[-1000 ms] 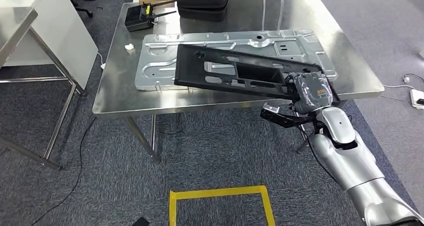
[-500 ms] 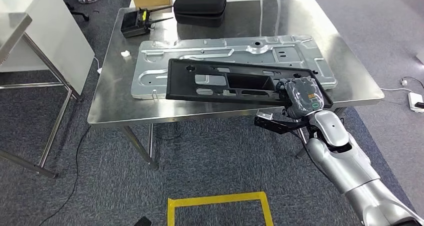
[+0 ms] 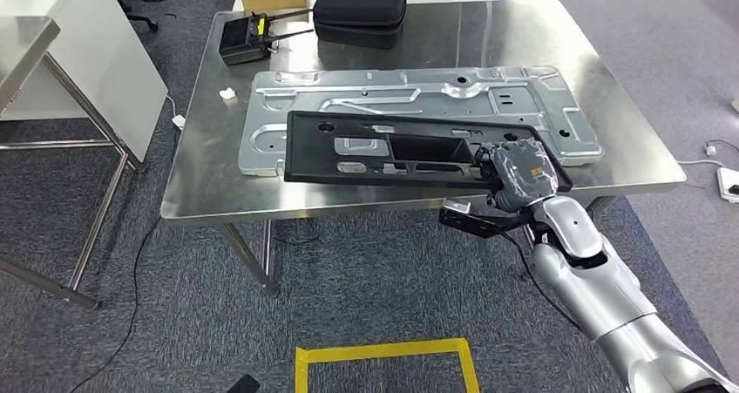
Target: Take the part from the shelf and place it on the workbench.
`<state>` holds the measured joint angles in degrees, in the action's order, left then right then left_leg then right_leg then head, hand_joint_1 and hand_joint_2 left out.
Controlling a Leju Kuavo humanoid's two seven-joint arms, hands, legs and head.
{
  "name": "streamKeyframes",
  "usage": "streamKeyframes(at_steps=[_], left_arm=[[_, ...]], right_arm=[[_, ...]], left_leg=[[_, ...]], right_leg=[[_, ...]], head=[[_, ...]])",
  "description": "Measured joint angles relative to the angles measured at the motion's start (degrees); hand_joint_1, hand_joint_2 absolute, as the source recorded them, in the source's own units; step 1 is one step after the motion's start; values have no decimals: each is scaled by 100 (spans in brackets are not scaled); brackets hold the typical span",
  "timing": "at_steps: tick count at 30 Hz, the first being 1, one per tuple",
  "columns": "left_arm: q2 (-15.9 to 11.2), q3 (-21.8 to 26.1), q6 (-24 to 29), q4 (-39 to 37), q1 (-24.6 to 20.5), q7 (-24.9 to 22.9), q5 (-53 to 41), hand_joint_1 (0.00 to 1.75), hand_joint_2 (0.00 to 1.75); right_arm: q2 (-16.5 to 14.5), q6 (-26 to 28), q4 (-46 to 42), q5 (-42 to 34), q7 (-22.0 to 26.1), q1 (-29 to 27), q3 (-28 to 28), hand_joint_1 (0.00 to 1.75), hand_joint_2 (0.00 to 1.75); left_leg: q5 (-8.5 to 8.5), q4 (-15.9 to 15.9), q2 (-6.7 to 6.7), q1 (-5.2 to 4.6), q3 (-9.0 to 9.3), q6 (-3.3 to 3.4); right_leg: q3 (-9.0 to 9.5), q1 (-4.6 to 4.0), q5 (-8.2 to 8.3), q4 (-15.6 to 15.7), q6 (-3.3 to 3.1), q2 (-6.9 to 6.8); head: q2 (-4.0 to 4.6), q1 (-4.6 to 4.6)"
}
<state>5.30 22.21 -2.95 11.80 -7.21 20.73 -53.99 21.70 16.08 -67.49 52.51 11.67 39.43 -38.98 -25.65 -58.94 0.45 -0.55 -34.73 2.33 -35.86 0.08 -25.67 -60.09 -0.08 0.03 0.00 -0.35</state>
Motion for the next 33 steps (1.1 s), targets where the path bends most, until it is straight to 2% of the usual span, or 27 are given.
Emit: streamKeyframes(at_steps=[2, 4, 5, 7, 8, 9, 10, 12, 13, 14, 18, 19, 21, 23, 24, 28, 30, 31, 32, 33], left_arm=[[-7, 0, -11, 0, -3, -1, -4, 0, 175], [-17, 0, -27, 0, -7, 2, -8, 0, 175], [-22, -1, -33, 0, -9, 3, -10, 0, 175], [-20, -2, -40, 0, -7, 3, -17, 0, 175], [-19, -2, -32, 0, -3, 0, -20, 0, 175], [-19, -2, -16, 0, 1, -5, -21, 0, 175], [-19, -2, 5, 0, 3, -12, -22, 0, 175], [-19, -2, 39, 0, 1, -22, -23, 0, 175], [-19, -2, 46, 0, -2, -23, -23, 0, 175], [-17, -2, 46, 0, -4, -24, -23, 0, 175], [-12, -3, 5, 0, -4, -12, -26, 0, 175], [-10, -4, -8, 0, -8, -6, -28, 0, 175], [-8, -5, -31, 0, -15, 6, -42, 0, 175], [-8, -6, -45, 0, -16, 15, -56, 0, 175], [-8, -7, -46, 0, -16, 18, -58, 0, 175], [-8, -7, -46, 0, -15, 20, -58, 0, 175], [-8, -7, -46, 0, -9, 21, -58, 0, 175], [-8, -7, -45, 0, -7, 21, -59, 0, 175], [-5, -7, -42, 0, -6, 21, -61, 0, 175], [5, -8, -23, 0, -12, 16, -63, 0, 175]], right_arm=[[-1, -2, 6, -1, -3, -7, -3, 175, 175], [-3, -3, 11, 0, -4, -3, -4, 175, 175], [-7, -3, 12, 4, -3, 0, -4, 175, 175], [-14, -3, 26, 20, -2, 2, -7, 175, 175], [-19, -3, 38, 29, -2, -3, -9, 175, 175], [-22, -3, 52, 36, -3, -9, -13, 175, 175], [-26, -3, 65, 38, -3, -14, -17, 175, 175], [-30, -2, 77, 39, -3, -17, -24, 175, 175], [-30, -2, 82, 39, -4, -15, -25, 175, 175], [-31, -1, 85, 39, -7, -13, -26, 175, 175], [-43, 0, 105, 39, -9, -11, -38, 175, 175], [-48, 1, 107, 42, -6, -7, -45, 175, 175], [-48, -1, 120, 52, -3, -2, -57, 175, 175], [-49, -3, 136, 60, -4, -3, -66, 175, 175], [-50, -3, 142, 61, -4, -5, -69, 175, 175], [-50, -3, 144, 62, -4, -5, -71, 175, 175], [-52, -3, 161, 66, -4, -9, -89, 175, 175], [-54, -3, 172, 68, -4, -12, -98, 175, 175], [-56, -3, 187, 73, -4, -14, -107, 175, 175], [-66, -3, 213, 83, -4, -8, -112, 175, 175]], left_leg=[[-19, 7, -3, -6, 4, -48], [-166, -195, -4, -11, -71, -117], [-310, -467, -5, 7, -198, -154], [-609, -1220, -9, 65, -589, -227], [-667, -1493, -11, 96, -750, -257], [-612, -1565, -12, 123, -817, -284], [-451, -1409, -13, 146, -769, -306], [-33, -655, -14, 181, -434, -339], [91, -316, -11, 180, -277, -333], [143, -101, -7, 174, -180, -317], [132, 15, -6, 155, -132, -162], [135, 37, -6, 161, -115, -111], [125, 60, -2, 154, -89, -36], [110, 59, 1, 133, -83, -4], [107, 59, 1, 126, -82, 2], [106, 59, 1, 123, -81, 3], [101, 56, 2, 107, -69, 10], [97, 54, 3, 95, -59, 15], [86, 52, 5, 76, -37, 21], [70, 47, 7, 56, -23, 7]], right_leg=[[34, 31, 8, 66, -32, 1], [102, 91, 24, 141, -83, -9], [134, 108, 26, 165, -103, -19], [153, 116, 17, 171, -123, -27], [157, 122, 8, 167, -121, -27], [163, 133, -4, 159, -110, -22], [173, 147, -22, 149, -90, -17], [202, 174, -73, 118, -27, -6], [205, 170, -97, 97, 11, -3], [204, 160, -109, 88, 49, -2], [190, 155, -146, 86, 171, -3], [134, 160, -233, -48, 188, -6], [-167, 155, -547, -676, 198, -6], [-483, 143, -802, -1284, 202, -3], [-560, 141, -852, -1424, 202, -3], [-593, 140, -866, -1481, 201, -3], [-689, 131, -836, -1611, 186, -3], [-718, 124, -782, -1629, 172, -4], [-655, 110, -606, -1441, 138, -3], [-461, 71, -387, -991, 77, -5]], head=[[0, 0], [0, -13], [0, -20], [0, -28], [0, -27], [0, -27], [0, -28], [0, -27], [0, -24], [0, -22], [0, -19], [0, -19], [0, -15], [0, -16], [0, -17], [0, -16], [0, -16], [0, -16], [0, -16], [0, -16]])
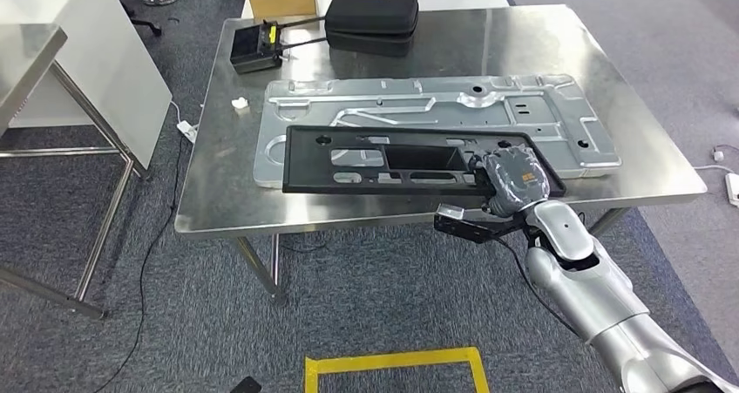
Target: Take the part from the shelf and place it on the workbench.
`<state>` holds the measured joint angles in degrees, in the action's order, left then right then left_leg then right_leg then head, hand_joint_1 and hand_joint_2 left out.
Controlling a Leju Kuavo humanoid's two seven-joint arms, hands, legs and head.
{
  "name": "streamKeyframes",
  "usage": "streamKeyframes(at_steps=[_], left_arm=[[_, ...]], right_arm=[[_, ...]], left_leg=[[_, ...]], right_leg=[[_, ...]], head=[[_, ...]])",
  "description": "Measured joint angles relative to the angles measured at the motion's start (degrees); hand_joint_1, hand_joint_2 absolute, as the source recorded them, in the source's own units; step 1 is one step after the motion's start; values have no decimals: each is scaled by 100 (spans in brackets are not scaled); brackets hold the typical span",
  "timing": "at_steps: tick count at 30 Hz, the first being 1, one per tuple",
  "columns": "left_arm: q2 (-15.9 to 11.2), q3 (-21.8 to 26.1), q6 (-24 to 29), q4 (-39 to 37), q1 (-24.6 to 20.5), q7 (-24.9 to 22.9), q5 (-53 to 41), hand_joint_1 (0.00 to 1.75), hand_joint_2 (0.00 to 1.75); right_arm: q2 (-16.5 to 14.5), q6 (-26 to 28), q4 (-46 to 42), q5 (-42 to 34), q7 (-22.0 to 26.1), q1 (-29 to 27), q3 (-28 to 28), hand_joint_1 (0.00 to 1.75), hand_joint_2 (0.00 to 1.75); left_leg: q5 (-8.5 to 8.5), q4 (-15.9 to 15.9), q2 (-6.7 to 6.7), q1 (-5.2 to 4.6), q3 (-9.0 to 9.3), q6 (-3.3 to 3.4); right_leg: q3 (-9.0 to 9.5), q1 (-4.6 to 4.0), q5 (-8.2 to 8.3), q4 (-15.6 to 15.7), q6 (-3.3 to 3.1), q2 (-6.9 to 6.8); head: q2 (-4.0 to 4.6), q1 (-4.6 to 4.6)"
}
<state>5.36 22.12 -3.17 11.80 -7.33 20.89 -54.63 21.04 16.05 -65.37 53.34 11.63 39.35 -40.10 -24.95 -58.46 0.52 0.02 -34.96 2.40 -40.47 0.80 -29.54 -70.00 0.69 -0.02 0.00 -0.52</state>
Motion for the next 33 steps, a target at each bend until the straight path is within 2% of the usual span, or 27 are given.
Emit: streamKeyframes(at_steps=[2, 3, 5, 7, 8, 9, 10, 11, 12, 14, 15, 19, 21, 23, 24, 25, 26, 28, 29, 30, 31, 33], left_arm=[[22, -2, 34, 0, -10, -11, -9, 0, 175], [30, -3, 45, 0, -14, -15, -16, 0, 175], [28, -4, 30, 0, -15, -5, -32, 0, 175], [28, -5, 11, 0, -12, 14, -48, 0, 175], [28, -6, 0, 0, -8, 22, -54, 0, 175], [28, -7, -8, 0, -2, 26, -58, 0, 175], [27, -8, -14, 0, 2, 28, -61, 0, 175], [26, -9, -18, 0, 3, 30, -61, 0, 175], [24, -10, -19, 0, 3, 31, -61, 0, 175], [20, -20, -22, 0, -6, 36, -62, 0, 175], [20, -26, -26, 0, -9, 40, -62, 0, 175], [20, -54, 11, 0, -10, 37, -63, 0, 175], [20, -61, 50, 0, -26, 17, -62, 0, 175], [21, -69, 62, 0, -36, 3, -62, 0, 175], [22, -74, 63, 0, -35, -3, -62, 0, 175], [22, -79, 63, 0, -32, -5, -63, 0, 175], [23, -84, 64, 0, -30, -8, -68, 0, 175], [33, -98, 64, 0, -31, -20, -88, 0, 175], [42, -108, 62, 0, -39, -33, -107, 0, 175], [49, -118, 56, 0, -53, -51, -122, 0, 175], [58, -127, 44, 0, -67, -68, -138, 0, 175], [69, -139, 11, 0, -98, -96, -155, 0, 175]], right_arm=[[-21, 2, 59, 22, 0, 13, -16, 175, 175], [-38, 3, 87, 30, 0, 19, -28, 175, 175], [-64, 4, 116, 34, 1, 29, -49, 175, 175], [-85, 7, 146, 34, 2, 40, -72, 175, 175], [-92, 7, 164, 34, 2, 40, -83, 175, 175], [-101, 7, 183, 34, 3, 36, -92, 175, 175], [-108, 7, 198, 34, 5, 32, -102, 175, 175], [-116, 7, 211, 34, 7, 29, -111, 175, 175], [-122, 8, 220, 34, 9, 27, -121, 175, 175], [-129, 8, 237, 32, 9, 33, -135, 175, 175], [-131, 8, 245, 29, 8, 35, -139, 175, 175], [-138, 11, 285, 22, 8, 34, -168, 175, 175], [-139, 19, 301, 20, 14, 37, -178, 175, 175], [-139, 27, 325, 17, 15, 30, -187, 175, 175], [-139, 29, 341, 17, 13, 18, -193, 175, 175], [-139, 29, 360, 17, 11, 7, -197, 175, 175], [-140, 30, 380, 17, 7, 0, -201, 175, 175], [-146, 38, 429, 24, -12, 10, -204, 175, 175], [-163, 55, 481, 38, -30, 37, -206, 175, 175], [-194, 74, 556, 54, -51, 78, -210, 175, 175], [-236, 93, 655, 75, -72, 130, -215, 175, 175], [-348, 125, 880, 111, -102, 241, -223, 175, 175]], left_leg=[[-32, 0, 1, -38, 25, -53], [-64, -24, -2, -44, 16, -94], [-250, -314, -6, -34, -115, -163], [-574, -1017, -12, 14, -467, -230], [-686, -1368, -14, 43, -653, -261], [-709, -1571, -16, 69, -770, -287], [-631, -1571, -17, 92, -788, -310], [-455, -1345, -20, 110, -690, -326], [-240, -959, -24, 124, -510, -334], [-8, -287, -24, 114, -170, -317], [5, -120, -21, 101, -87, -292], [-25, -4, -18, 95, 19, -131], [-26, 40, -11, 106, 90, -72], [-53, 35, -3, 91, 106, -31], [-70, 28, 1, 81, 112, -17], [-91, 21, 4, 70, 125, -8], [-114, 14, 8, 60, 148, -4], [-169, 10, 14, 48, 218, -13], [-190, 9, 14, 43, 242, -26], [-211, 9, 13, 40, 248, -49], [-218, -6, 8, 34, 249, -80], [-229, -32, 0, 16, 256, -151]], right_leg=[[380, -59, 373, 860, -120, -1], [498, -67, 435, 1108, -165, -8], [548, -20, 448, 1177, -203, -18], [573, -5, 431, 1195, -237, -31], [579, -3, 415, 1190, -246, -33], [589, 2, 399, 1182, -242, -32], [602, 10, 378, 1169, -227, -26], [623, 24, 351, 1150, -204, -18], [649, 36, 315, 1128, -172, -11], [677, 38, 249, 1086, -98, -2], [682, 30, 232, 1082, -60, -1], [698, 40, 201, 1003, 46, 0], [496, 51, -12, 579, 71, 0], [78, 47, -294, -134, 88, 2], [-105, 46, -351, -386, 90, 2], [-205, 46, -299, -455, 81, 2], [-196, 43, -134, -309, 61, 2], [57, 17, 345, 395, -12, 1], [174, -10, 463, 722, -47, -1], [257, -37, 537, 931, -80, 0], [289, -60, 531, 1022, -107, 3], [340, -57, 557, 1078, -151, 7]], head=[[0, -3], [0, -4], [0, -8], [0, -11], [0, -12], [0, -13], [0, -13], [0, -14], [0, -13], [0, -12], [0, -9], [0, -6], [0, -1], [0, 0], [0, 0], [0, -1], [0, -1], [0, -1], [0, 0], [0, 4], [0, 7], [0, 11]])
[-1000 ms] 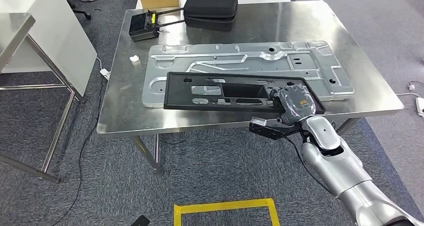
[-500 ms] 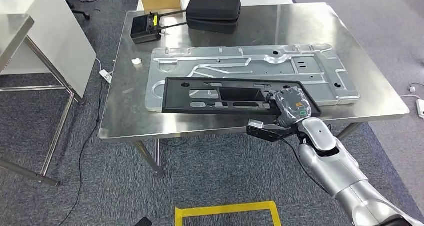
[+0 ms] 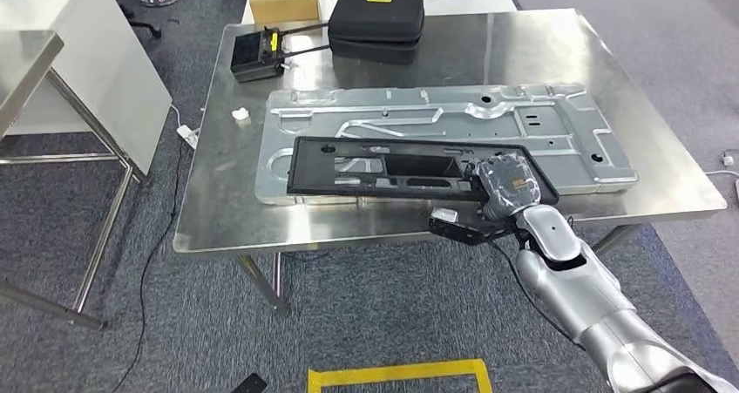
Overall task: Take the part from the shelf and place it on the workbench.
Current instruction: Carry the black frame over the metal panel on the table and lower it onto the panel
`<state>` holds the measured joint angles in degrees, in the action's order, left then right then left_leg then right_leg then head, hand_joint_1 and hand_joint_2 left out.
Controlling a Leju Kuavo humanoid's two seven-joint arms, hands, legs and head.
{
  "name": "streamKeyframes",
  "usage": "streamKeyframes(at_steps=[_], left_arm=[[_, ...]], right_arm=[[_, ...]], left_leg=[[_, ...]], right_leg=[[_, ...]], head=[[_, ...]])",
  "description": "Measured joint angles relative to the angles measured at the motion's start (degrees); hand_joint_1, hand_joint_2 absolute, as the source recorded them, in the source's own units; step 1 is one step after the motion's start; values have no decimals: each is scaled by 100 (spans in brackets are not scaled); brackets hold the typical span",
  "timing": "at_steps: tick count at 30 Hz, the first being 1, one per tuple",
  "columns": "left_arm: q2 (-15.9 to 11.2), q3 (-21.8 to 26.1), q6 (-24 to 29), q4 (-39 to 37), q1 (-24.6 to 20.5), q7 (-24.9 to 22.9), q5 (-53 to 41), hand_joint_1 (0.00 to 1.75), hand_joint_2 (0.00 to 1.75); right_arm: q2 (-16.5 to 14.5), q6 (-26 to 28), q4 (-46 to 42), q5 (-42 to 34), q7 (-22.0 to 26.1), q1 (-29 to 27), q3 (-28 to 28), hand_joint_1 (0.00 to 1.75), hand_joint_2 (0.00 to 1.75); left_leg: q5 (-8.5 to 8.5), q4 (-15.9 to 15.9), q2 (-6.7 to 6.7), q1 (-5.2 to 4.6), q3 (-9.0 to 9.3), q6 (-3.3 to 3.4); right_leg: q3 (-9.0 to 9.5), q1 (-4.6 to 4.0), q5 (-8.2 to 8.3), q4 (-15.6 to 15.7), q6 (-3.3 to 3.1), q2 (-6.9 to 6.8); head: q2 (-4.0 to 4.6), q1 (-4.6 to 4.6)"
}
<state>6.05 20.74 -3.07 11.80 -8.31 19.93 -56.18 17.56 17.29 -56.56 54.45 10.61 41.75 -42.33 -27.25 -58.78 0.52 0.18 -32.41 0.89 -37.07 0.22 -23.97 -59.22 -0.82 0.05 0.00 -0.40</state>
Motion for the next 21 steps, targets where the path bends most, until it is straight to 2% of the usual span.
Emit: streamKeyframes(at_steps=[2, 3, 5, 6, 7, 8, 10, 11, 12, 13, 15, 17, 18, 20, 21], left_arm=[[7, -7, -27, 0, -28, -16, -15, 0, 175], [9, -11, -36, 0, -43, -25, -24, 0, 175], [16, -27, -44, 0, -63, -40, -37, 0, 175], [20, -37, -45, 0, -67, -50, -43, 0, 175], [24, -49, -45, 0, -67, -58, -55, 0, 175], [26, -62, -45, 0, -67, -65, -66, 0, 175], [27, -91, -46, 0, -71, -76, -92, 0, 175], [27, -104, -47, 0, -79, -79, -101, 0, 175], [27, -116, -51, 0, -90, -84, -113, 0, 175], [31, -129, -56, 0, -100, -88, -126, 0, 175], [43, -154, -67, 0, -116, -100, -166, 0, 175], [65, -180, -74, 0, -132, -109, -202, 0, 175], [77, -198, -77, 0, -149, -110, -218, 0, 175], [101, -242, -85, 0, -182, -112, -244, 0, 175], [109, -263, -90, 0, -191, -115, -257, 0, 175]], right_arm=[[-129, 71, 231, 30, -4, 125, -1, 175, 175], [-194, 123, 345, 40, -7, 195, -1, 175, 175], [-307, 211, 549, 58, -31, 328, -1, 175, 175], [-355, 238, 637, 62, -44, 373, -1, 175, 175], [-399, 252, 717, 64, -56, 406, -1, 175, 175], [-435, 259, 793, 65, -68, 433, -1, 175, 175], [-501, 258, 937, 65, -97, 503, -1, 175, 175], [-534, 256, 1019, 65, -116, 561, -1, 175, 175], [-571, 254, 1108, 64, -140, 634, -1, 175, 175], [-612, 254, 1210, 64, -173, 711, 0, 175, 175], [-702, 265, 1459, 78, -257, 862, 2, 175, 175], [-783, 279, 1743, 116, -326, 990, 5, 175, 175], [-818, 283, 1886, 133, -346, 1051, 5, 175, 175], [-879, 295, 2159, 147, -363, 1144, 8, 175, 175], [-905, 300, 2297, 146, -373, 1183, 9, 175, 175]], left_leg=[[-113, -170, -6, 0, -47, -56], [-246, -394, -10, 11, -154, -79], [-576, -1103, -14, 33, -520, -124], [-678, -1400, -15, 42, -695, -142], [-683, -1543, -15, 49, -804, -158], [-562, -1454, -16, 54, -805, -167], [-93, -756, -19, 60, -558, -154], [61, -383, -20, 53, -424, -142], [146, -132, -20, 42, -327, -115], [176, -14, -19, 31, -293, -86], [204, 14, -16, 24, -283, -5], [265, 60, -18, 46, -264, 65], [282, 81, -20, 59, -252, 95], [285, 83, -19, 58, -247, 126], [280, 76, -15, 57, -248, 134]], right_leg=[[75, 37, 9, 57, -42, -2], [103, 55, 12, 75, -61, -4], [116, 50, -3, 77, -94, -5], [118, 47, -12, 71, -101, -4], [124, 46, -23, 65, -104, -3], [134, 48, -36, 57, -99, -2], [163, 53, -67, 39, -72, 0], [168, 50, -79, 25, -54, 1], [156, 45, -85, 12, -31, 3], [139, 39, -88, 4, -3, 5], [115, 28, -81, 5, 63, 8], [70, 37, -174, -103, 118, 6], [-18, 42, -302, -303, 137, 4], [-333, 56, -642, -995, 166, -1], [-496, 58, -755, -1334, 177, -1]], head=[[0, -3], [0, -4], [0, -7], [0, -7], [0, -7], [0, -7], [0, -6], [0, -6], [0, -6], [0, -5], [0, -6], [0, -3], [0, -1], [0, 2], [0, 1]])
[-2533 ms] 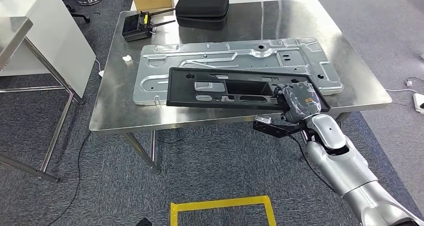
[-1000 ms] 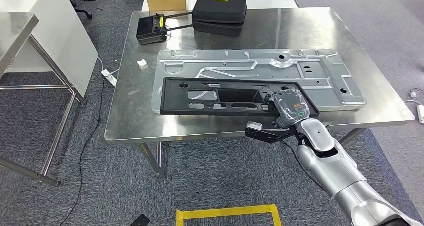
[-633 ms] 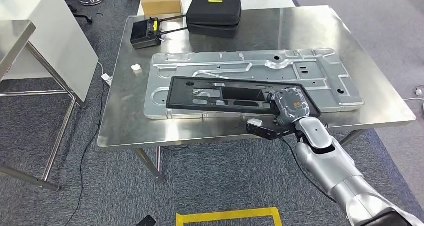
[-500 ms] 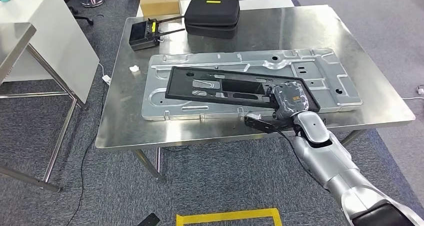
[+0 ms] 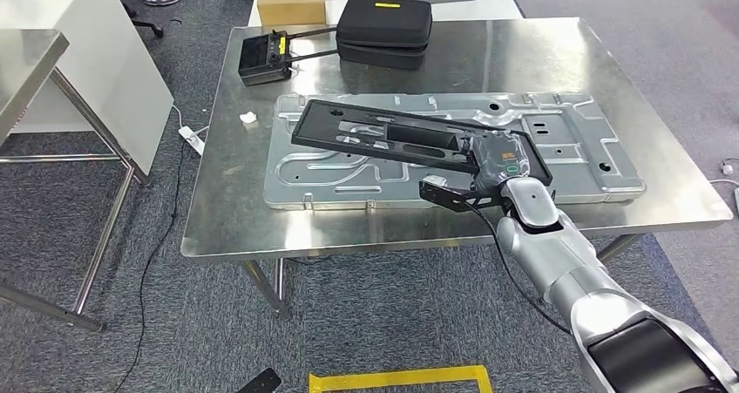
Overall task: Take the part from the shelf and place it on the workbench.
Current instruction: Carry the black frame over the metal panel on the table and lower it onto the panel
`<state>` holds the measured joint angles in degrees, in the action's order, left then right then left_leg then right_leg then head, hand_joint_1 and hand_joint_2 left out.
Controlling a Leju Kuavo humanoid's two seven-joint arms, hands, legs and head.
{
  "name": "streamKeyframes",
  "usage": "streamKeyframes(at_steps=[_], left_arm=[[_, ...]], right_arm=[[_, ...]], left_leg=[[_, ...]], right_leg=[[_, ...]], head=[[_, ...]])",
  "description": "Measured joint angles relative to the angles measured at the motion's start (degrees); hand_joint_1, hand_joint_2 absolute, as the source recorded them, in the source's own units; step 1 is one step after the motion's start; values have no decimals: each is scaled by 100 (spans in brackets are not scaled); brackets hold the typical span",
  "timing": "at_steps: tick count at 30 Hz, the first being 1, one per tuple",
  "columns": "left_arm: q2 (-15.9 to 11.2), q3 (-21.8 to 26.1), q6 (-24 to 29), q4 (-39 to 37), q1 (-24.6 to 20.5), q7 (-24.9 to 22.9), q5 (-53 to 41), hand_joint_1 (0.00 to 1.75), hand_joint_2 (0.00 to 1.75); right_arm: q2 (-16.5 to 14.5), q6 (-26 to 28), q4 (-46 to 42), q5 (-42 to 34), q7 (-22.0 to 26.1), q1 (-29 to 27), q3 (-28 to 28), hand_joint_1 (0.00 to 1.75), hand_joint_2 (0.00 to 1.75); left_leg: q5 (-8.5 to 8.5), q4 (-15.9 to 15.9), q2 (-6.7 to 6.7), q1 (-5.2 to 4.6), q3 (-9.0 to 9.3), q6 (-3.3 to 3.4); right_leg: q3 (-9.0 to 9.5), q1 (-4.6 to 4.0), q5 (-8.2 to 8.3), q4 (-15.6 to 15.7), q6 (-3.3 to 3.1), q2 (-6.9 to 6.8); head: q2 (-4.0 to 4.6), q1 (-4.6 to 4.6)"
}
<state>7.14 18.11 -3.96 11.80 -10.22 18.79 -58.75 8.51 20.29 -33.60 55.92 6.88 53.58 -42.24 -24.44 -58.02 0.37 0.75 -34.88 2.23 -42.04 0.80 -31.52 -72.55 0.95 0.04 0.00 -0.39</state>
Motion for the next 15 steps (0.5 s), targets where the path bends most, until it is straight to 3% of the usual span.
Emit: streamKeyframes(at_steps=[1, 2, 4, 6, 8, 11, 13, 15], left_arm=[[7, -15, -4, 0, -3, -3, -13, 0, 175], [12, -23, -7, 0, -4, -7, -22, 0, 175], [26, -34, -8, 0, -11, -11, -40, 0, 175], [43, -46, -8, 0, -24, -14, -48, 0, 175], [56, -63, -10, 0, -34, -18, -49, 0, 175], [70, -79, -16, 0, -41, -20, -52, 0, 175], [72, -89, -17, 0, -45, -20, -57, 0, 175], [73, -105, -21, 0, -44, -21, -64, 0, 175]], right_arm=[[-22, 4, 129, 2, -16, 37, 2, 175, 175], [-40, 5, 243, 8, -42, 77, 4, 175, 175], [-67, 7, 418, 32, -107, 174, 16, 175, 175], [-92, 18, 540, 62, -147, 287, 36, 175, 175], [-118, 34, 642, 80, -156, 369, 45, 175, 175], [-154, 46, 746, 95, -167, 422, 49, 175, 175], [-186, 44, 807, 99, -221, 461, 53, 175, 175], [-209, -1, 888, 109, -304, 489, 57, 175, 175]], left_leg=[[-7, -9, 5, -1, 0, 4], [-17, -21, 10, -1, 1, 6], [-45, -51, 19, -2, 6, -13], [-69, -76, 18, -20, -5, -54], [-66, -75, 12, -32, -19, -102], [-131, -124, 8, -36, -39, -181], [-403, -572, 1, -26, -235, -227], [-725, -1334, -2, -13, -587, -260]], right_leg=[[-101, 1, -22, -190, 6, -1], [-107, 2, 61, -171, 4, -1], [162, -1, 442, 443, -27, -2], [474, -31, 676, 1083, -65, 1], [561, -66, 678, 1272, -89, 9], [591, -30, 707, 1351, -162, -1], [622, -4, 729, 1400, -227, -12], [623, -8, 731, 1401, -257, -9]], head=[[0, 1], [0, 1], [0, 1], [0, -1], [0, -2], [0, -2], [0, -4], [0, -5]])
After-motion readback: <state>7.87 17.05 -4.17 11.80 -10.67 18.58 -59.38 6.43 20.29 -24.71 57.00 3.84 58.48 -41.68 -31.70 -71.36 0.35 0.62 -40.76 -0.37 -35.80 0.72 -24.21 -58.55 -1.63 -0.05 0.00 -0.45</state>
